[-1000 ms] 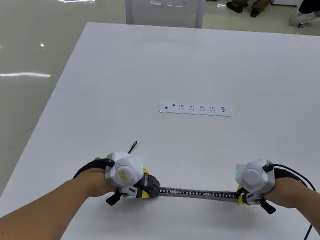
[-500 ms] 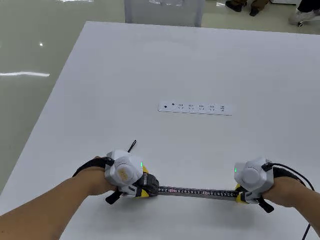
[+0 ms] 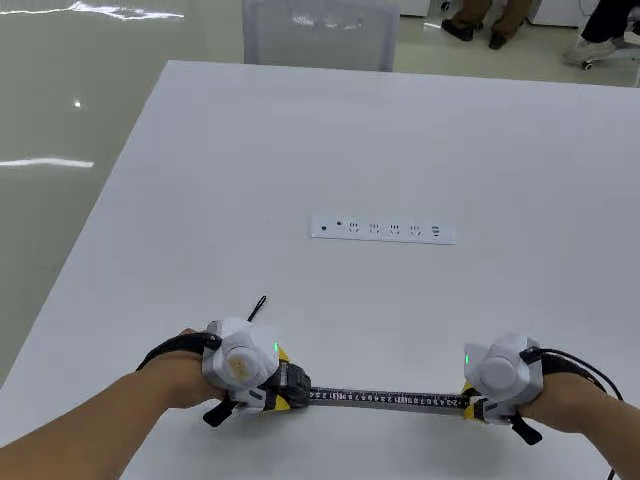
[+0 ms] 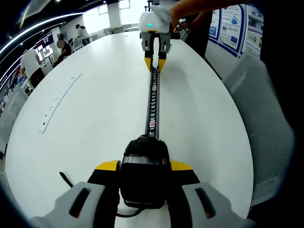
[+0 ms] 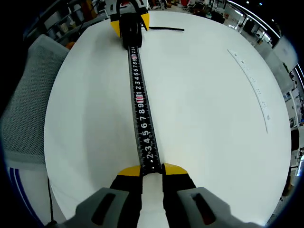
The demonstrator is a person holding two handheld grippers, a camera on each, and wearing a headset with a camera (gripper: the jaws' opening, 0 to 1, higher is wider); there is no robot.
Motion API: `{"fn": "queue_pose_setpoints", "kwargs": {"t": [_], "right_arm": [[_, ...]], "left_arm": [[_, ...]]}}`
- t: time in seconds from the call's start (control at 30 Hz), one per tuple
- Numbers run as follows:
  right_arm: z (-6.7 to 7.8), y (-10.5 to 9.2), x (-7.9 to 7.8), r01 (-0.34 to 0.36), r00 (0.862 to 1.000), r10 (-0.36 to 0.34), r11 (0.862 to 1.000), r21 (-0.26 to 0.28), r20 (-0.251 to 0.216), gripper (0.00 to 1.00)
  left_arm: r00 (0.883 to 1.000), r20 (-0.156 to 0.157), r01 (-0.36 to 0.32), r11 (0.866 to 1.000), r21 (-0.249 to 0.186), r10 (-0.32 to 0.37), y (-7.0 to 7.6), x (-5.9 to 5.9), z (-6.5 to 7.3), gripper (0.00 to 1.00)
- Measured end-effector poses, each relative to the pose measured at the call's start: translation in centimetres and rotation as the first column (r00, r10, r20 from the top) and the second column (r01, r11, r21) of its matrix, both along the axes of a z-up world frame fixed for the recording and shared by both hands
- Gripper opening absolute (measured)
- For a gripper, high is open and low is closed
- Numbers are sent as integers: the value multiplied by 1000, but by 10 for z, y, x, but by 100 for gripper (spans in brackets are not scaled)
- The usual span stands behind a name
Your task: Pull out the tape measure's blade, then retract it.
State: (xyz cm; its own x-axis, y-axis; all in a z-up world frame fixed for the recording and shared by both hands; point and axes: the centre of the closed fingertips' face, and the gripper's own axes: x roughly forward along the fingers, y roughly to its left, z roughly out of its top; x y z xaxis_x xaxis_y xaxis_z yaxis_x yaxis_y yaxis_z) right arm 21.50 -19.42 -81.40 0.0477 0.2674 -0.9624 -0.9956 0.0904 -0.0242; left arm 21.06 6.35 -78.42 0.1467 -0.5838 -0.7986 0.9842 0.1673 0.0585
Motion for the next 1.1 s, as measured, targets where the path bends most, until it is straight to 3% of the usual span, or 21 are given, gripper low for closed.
{"fn": "queue_pose_setpoints", "kwargs": {"t": [0.07,0.2,0.3,0.37,0.43,0.53,0.6,0.7,0.73,0.8,0.83,0.93,1.1], "right_arm": [[-1,-2,3,60,998,-60,998,9,2,15],[1,-1,2,55,998,-55,998,19,22,16],[1,3,1,50,997,-51,998,30,52,24],[3,3,2,65,995,-68,997,46,68,31],[10,7,-5,104,992,-109,991,81,63,32],[9,6,-8,153,986,-159,983,104,51,38],[8,5,-10,227,973,-232,963,146,13,42],[15,1,-9,250,964,-262,953,171,53,49],[22,2,-12,285,953,-299,939,194,45,52],[24,-5,-14,313,944,-327,927,205,39,60],[25,-8,-13,318,941,-335,924,212,48,64],[29,-14,-22,361,923,-383,902,236,50,74],[40,-24,-33,430,884,-464,850,306,47,82]], "left_arm": [[999,-31,-42,999,-13,42,1,-1,-2,34],[999,10,-49,998,27,49,8,-1,-7,36],[994,-5,-106,994,-13,106,12,-5,-3,54],[983,7,-184,982,-28,185,20,-1,2,66],[976,26,-216,975,-47,217,25,1,6,74],[951,44,-304,952,-42,305,39,1,8,90],[943,45,-327,942,-72,331,42,-4,10,98],[927,28,-369,924,-98,373,47,-12,13,99],[914,-1,-403,906,-128,406,47,-16,15,99],[899,-24,-436,887,-149,438,52,-22,16,99],[895,-23,-444,883,-152,446,55,-24,17,99],[872,-37,-485,853,-194,487,64,-30,21,99],[825,-47,-556,794,-244,563,85,-41,28,99]]}}
